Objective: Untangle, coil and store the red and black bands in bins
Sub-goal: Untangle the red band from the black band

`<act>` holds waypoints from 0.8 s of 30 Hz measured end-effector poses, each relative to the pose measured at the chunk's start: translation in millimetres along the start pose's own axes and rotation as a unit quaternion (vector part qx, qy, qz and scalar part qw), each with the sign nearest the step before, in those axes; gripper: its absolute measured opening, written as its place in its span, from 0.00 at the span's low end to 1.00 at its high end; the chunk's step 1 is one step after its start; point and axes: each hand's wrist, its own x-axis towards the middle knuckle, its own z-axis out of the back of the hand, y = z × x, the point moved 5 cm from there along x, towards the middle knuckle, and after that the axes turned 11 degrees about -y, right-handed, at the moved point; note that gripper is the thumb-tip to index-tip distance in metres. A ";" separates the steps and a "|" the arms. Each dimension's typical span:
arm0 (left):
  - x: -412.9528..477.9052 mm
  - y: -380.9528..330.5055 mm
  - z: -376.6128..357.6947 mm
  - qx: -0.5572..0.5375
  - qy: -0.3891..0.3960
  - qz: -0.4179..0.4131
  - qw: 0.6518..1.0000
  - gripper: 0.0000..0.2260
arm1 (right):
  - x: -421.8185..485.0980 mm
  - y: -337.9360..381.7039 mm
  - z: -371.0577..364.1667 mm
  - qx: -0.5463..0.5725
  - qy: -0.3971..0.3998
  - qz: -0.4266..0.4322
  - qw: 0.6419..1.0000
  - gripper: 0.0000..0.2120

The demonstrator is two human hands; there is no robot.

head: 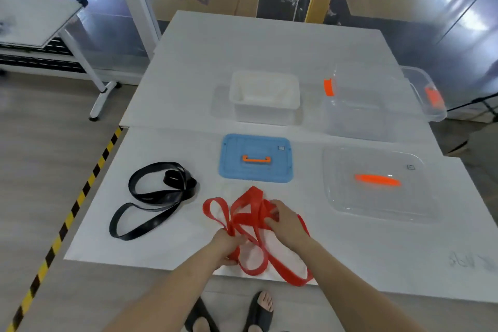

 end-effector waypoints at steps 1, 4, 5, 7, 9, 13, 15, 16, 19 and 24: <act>3.1 3.5 -1.5 0.025 -0.014 -0.011 1.000 0.29 | -1.9 -6.4 -1.1 -0.026 0.013 0.011 1.000 0.26; 0.8 2.7 -5.8 0.068 -0.067 -0.057 0.994 0.53 | -7.6 -24.8 3.5 -0.099 -0.030 0.071 0.992 0.18; -0.4 -0.2 -6.4 0.094 -0.090 -0.087 0.988 0.57 | -8.9 -32.0 5.0 -0.118 -0.044 0.084 0.989 0.17; -3.6 -7.0 -7.6 0.140 -0.131 -0.153 0.969 0.55 | -10.2 -44.3 4.5 -0.125 -0.044 0.102 0.986 0.21; -11.0 -13.5 -8.8 0.140 -0.158 -0.205 0.956 0.48 | -11.5 -54.2 1.5 -0.150 -0.036 0.121 0.981 0.25; -19.0 -20.4 -16.3 0.154 -0.194 -0.275 0.929 0.36 | -14.0 -58.7 -1.4 -0.201 -0.058 0.159 0.965 0.29; -11.2 -12.8 -18.2 0.184 -0.183 -0.244 0.935 0.36 | -15.5 -59.7 -8.8 -0.199 -0.024 0.164 0.966 0.31; -5.6 -7.7 -18.2 0.211 -0.177 -0.221 0.936 0.36 | -15.3 -60.6 -13.0 -0.195 -0.001 0.161 0.968 0.32; 6.4 3.6 -11.8 0.284 -0.178 -0.154 0.929 0.38 | -16.4 -61.2 -20.7 -0.188 0.044 0.135 0.972 0.34; 12.9 7.3 2.6 0.256 -0.203 -0.099 0.940 0.41 | -22.7 -42.6 -18.0 -0.194 0.027 0.167 0.966 0.29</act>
